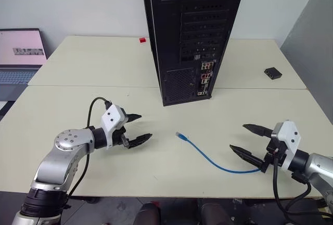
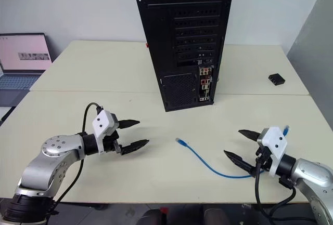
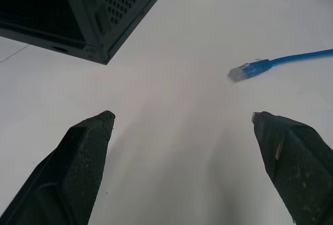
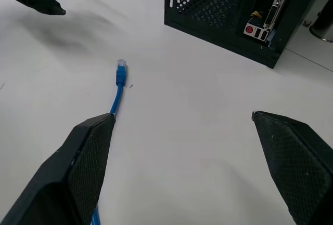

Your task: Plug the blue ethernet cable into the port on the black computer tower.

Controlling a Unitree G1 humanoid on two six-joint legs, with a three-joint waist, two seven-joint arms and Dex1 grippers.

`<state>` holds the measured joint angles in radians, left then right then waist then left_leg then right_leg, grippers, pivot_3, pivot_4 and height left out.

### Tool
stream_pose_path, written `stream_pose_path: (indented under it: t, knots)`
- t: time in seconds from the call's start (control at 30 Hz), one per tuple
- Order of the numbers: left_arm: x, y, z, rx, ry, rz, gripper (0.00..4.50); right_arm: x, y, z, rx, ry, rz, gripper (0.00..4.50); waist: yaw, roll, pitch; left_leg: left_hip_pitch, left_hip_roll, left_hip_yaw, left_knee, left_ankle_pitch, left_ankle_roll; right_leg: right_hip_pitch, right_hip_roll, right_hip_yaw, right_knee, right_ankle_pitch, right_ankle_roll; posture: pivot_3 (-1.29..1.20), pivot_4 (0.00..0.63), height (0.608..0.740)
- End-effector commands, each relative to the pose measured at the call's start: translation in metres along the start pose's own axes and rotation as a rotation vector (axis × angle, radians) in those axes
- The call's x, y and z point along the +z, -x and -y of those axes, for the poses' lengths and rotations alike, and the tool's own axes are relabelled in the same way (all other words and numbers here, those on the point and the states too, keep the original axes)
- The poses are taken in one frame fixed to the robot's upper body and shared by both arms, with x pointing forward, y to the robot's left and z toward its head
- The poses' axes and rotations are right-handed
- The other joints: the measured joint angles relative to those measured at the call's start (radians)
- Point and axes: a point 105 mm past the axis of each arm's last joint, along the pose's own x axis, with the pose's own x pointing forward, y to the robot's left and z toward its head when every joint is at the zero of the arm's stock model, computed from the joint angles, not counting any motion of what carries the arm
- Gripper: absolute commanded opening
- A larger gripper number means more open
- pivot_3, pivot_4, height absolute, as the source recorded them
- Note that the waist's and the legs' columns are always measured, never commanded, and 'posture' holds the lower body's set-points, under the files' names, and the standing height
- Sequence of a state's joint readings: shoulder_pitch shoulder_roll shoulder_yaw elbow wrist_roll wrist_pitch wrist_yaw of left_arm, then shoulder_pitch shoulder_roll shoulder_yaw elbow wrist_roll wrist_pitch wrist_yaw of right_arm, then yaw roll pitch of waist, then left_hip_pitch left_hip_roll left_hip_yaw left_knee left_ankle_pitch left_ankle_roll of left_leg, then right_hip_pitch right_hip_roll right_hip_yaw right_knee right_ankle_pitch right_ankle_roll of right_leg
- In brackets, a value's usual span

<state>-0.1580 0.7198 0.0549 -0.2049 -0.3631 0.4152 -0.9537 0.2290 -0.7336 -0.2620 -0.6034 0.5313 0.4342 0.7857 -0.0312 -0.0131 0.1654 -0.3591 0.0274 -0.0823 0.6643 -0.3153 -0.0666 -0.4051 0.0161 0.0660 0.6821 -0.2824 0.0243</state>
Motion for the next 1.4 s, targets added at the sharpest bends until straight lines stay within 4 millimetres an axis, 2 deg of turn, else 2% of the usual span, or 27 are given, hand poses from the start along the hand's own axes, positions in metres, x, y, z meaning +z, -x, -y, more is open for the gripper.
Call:
stream_pose_path:
  t: [0.03,0.47,0.57,0.63,0.7,0.8,1.07,1.2,1.4]
  knots:
    - [0.013,0.002,0.004,-0.022,-0.036,0.039,4.5,0.008,0.0,-0.007,0.033,0.031,0.02,4.45,0.0,0.0,0.0,0.0,0.0,0.0,0.0,0.0,0.0,0.0,0.0,0.0,0.0,0.0,0.0,0.0,0.15,0.74]
    - [0.008,0.006,0.01,-0.038,-0.05,-0.01,4.5,0.007,-0.007,-0.014,0.071,0.028,0.024,4.45,0.0,0.0,0.0,0.0,0.0,0.0,0.0,0.0,0.0,0.0,0.0,0.0,0.0,0.0,0.0,0.0,0.15,0.74]
    - [0.008,0.005,0.019,-0.117,-0.06,-0.017,4.5,0.008,-0.011,-0.02,0.094,0.025,0.029,4.45,0.0,0.0,0.0,0.0,0.0,0.0,0.0,0.0,0.0,0.0,0.0,0.0,0.0,0.0,0.0,0.0,0.15,0.74]
    - [0.001,0.01,0.033,-0.235,-0.072,-0.063,4.5,0.008,-0.016,-0.025,0.117,0.02,0.031,4.45,-0.001,0.0,0.0,0.0,0.0,0.0,0.0,0.0,0.0,0.0,0.0,0.0,0.0,0.0,0.0,0.0,0.15,0.74]
    - [-0.001,0.014,0.038,-0.311,-0.091,-0.087,4.5,0.005,-0.026,-0.035,0.145,0.015,0.028,4.45,-0.002,0.0,0.0,0.0,0.0,0.0,0.0,0.0,0.0,0.0,0.0,0.0,0.0,0.0,0.0,0.0,0.15,0.74]
    - [0.005,0.011,0.029,-0.312,-0.159,-0.085,4.5,0.001,-0.042,-0.047,0.185,0.008,0.019,4.45,-0.001,0.0,0.0,0.001,0.0,0.0,0.0,0.0,0.0,0.0,0.001,0.0,0.0,0.0,0.0,0.0,0.15,0.74]
    - [0.013,0.005,0.028,-0.363,-0.224,-0.086,4.5,-0.014,-0.099,-0.046,0.133,0.025,0.002,4.45,-0.002,-0.001,0.0,0.0,0.0,0.0,0.0,0.0,0.0,-0.001,0.001,0.0,0.0,0.0,0.0,0.0,0.15,0.74]
    - [0.013,0.004,0.029,-0.37,-0.237,-0.084,4.5,-0.026,-0.114,-0.047,0.113,0.01,-0.022,4.45,-0.002,-0.001,0.0,-0.001,0.0,0.0,0.0,0.0,0.0,-0.001,0.0,-0.001,0.0,0.0,0.0,0.0,0.15,0.74]
    - [0.012,0.006,0.03,-0.37,-0.242,-0.085,4.5,-0.039,-0.124,-0.054,0.125,0.006,-0.071,4.45,-0.002,-0.001,0.0,-0.001,0.0,0.0,0.0,0.0,0.0,-0.001,0.0,-0.001,0.001,0.0,0.0,0.0,0.15,0.74]
